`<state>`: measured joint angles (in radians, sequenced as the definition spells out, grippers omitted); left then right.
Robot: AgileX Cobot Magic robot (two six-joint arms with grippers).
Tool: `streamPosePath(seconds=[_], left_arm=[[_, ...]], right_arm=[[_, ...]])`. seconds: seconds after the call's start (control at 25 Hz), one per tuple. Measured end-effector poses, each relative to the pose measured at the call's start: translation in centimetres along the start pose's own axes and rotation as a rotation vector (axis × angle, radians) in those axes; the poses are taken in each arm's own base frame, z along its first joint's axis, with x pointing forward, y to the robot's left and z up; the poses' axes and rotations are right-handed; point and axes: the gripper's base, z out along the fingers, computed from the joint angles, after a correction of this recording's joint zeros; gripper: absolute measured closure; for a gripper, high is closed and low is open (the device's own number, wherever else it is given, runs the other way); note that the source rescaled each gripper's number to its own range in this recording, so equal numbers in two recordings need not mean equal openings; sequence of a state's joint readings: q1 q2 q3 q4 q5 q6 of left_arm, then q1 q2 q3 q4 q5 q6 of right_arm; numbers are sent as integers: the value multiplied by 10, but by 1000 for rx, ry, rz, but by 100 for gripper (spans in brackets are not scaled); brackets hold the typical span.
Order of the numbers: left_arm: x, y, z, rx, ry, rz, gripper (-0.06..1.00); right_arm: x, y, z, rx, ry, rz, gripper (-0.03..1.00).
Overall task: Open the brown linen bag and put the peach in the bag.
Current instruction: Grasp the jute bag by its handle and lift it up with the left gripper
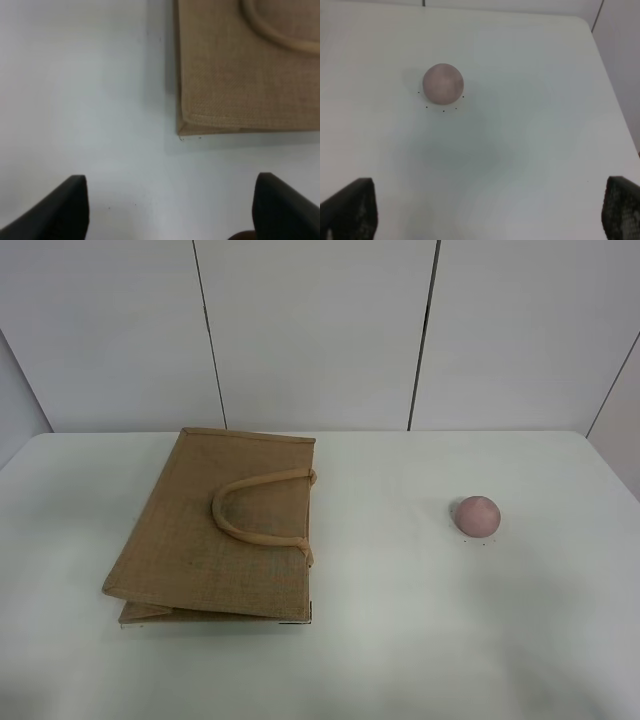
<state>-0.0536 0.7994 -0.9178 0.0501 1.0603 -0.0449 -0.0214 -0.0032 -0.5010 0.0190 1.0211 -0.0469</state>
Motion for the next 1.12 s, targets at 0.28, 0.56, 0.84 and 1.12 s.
streamPosePath(seconds=[0.28, 0.56, 0.84, 1.12], left_arm=[[-95, -5, 80, -7, 224, 19, -6], [-152, -8, 159, -11, 358, 23, -6], [-175, -35, 213, 13, 419, 52, -6], [-171, -99, 258, 54, 478, 96, -6]], right_arm=[[0, 0, 0, 0, 0, 0, -3], [0, 0, 0, 0, 0, 0, -3], [0, 0, 0, 0, 0, 0, -3], [0, 0, 0, 0, 0, 0, -3]])
